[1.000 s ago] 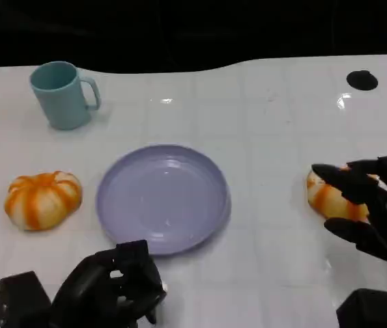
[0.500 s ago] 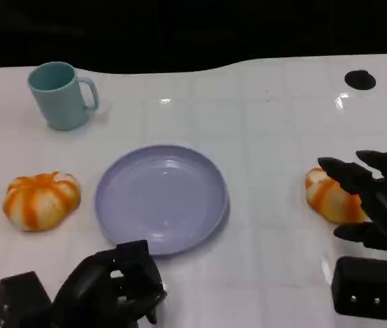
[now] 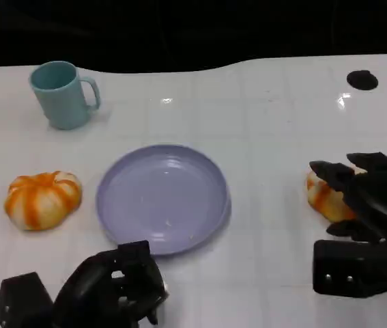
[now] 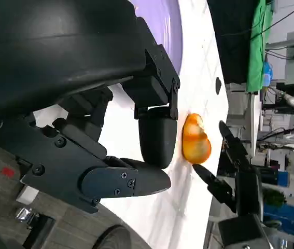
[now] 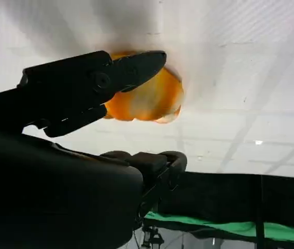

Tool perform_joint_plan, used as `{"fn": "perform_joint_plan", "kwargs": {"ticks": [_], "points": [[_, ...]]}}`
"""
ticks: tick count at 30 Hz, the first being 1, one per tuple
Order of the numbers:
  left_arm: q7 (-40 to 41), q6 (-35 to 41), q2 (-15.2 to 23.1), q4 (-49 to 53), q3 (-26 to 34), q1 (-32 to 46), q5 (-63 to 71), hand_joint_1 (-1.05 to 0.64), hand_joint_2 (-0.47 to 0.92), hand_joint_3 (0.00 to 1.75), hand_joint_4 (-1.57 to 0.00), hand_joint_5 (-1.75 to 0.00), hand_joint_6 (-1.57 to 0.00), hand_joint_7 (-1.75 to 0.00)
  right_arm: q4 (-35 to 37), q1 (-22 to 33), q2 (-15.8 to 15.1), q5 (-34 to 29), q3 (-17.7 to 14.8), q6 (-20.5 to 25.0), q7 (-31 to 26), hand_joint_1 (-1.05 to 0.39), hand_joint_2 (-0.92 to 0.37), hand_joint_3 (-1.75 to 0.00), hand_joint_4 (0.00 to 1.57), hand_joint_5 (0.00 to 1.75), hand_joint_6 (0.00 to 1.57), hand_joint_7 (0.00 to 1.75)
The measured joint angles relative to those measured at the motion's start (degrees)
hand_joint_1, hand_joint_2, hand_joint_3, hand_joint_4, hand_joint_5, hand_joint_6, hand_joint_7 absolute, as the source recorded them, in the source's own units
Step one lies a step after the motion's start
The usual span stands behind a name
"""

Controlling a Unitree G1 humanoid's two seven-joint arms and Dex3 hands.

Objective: Grasp the bread from the table and place it into the plate.

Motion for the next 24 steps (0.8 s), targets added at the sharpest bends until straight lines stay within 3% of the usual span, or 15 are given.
{"fn": "perform_joint_plan", "kwargs": {"ticks": [6,13,19,20,22,23,24], "points": [[-0.01,-0.27,-0.20,-0.07,0.03,0.09,-0.17,-0.54,0.69,0.60,-0.80,-1.75,-0.77,-1.39,6.51,-3.65,1.19,-0.02,2.11,0.49,-1.25,-0.46,-0.88,-0.01,0.19,0.22,0.40,0.03],[0.00,-0.64,-0.21,-0.07,0.01,0.15,-0.08,-0.54,0.68,0.61,-0.79,-1.75,-0.77,-1.39,14.56,-6.33,3.02,0.88,3.52,1.00,-3.38,-0.36,-0.92,-0.01,0.51,0.16,0.60,0.03],[0.00,-0.78,-0.22,-0.10,0.01,0.21,-0.04,-0.53,0.67,0.62,-0.79,-1.75,-0.78,-1.39,19.29,-8.61,3.54,1.84,3.68,0.66,-7.48,-0.31,-0.92,-0.03,0.62,0.17,0.69,0.05],[0.00,-0.77,-0.22,-0.13,0.01,0.21,-0.04,-0.53,0.67,0.62,-0.79,-1.75,-0.77,-1.39,19.57,-8.72,3.54,2.11,3.68,0.45,-7.88,-0.25,-0.92,-0.03,0.78,0.25,0.82,0.11],[0.00,-0.78,-0.21,-0.25,0.01,0.23,-0.06,-0.53,0.68,0.63,-0.79,-1.75,-0.77,-1.38,20.32,-8.77,3.55,3.35,3.40,-1.20,-9.34,-0.20,-0.92,-0.03,0.88,0.42,0.95,0.12],[0.00,-0.78,-0.21,-0.31,0.01,0.26,-0.06,-0.52,0.67,0.63,-0.80,-1.75,-0.77,-1.38,20.80,-8.77,3.55,4.29,3.10,-2.42,-10.34,-0.17,-0.92,-0.09,0.94,0.95,1.12,0.19],[-0.01,-0.76,-0.21,-0.39,0.01,0.28,-0.08,-0.51,0.67,0.63,-0.80,-1.75,-0.77,-1.38,21.47,-8.77,3.53,5.08,2.82,-3.72,-11.80,-0.16,-0.92,-0.11,0.93,1.25,1.19,0.22]]}}
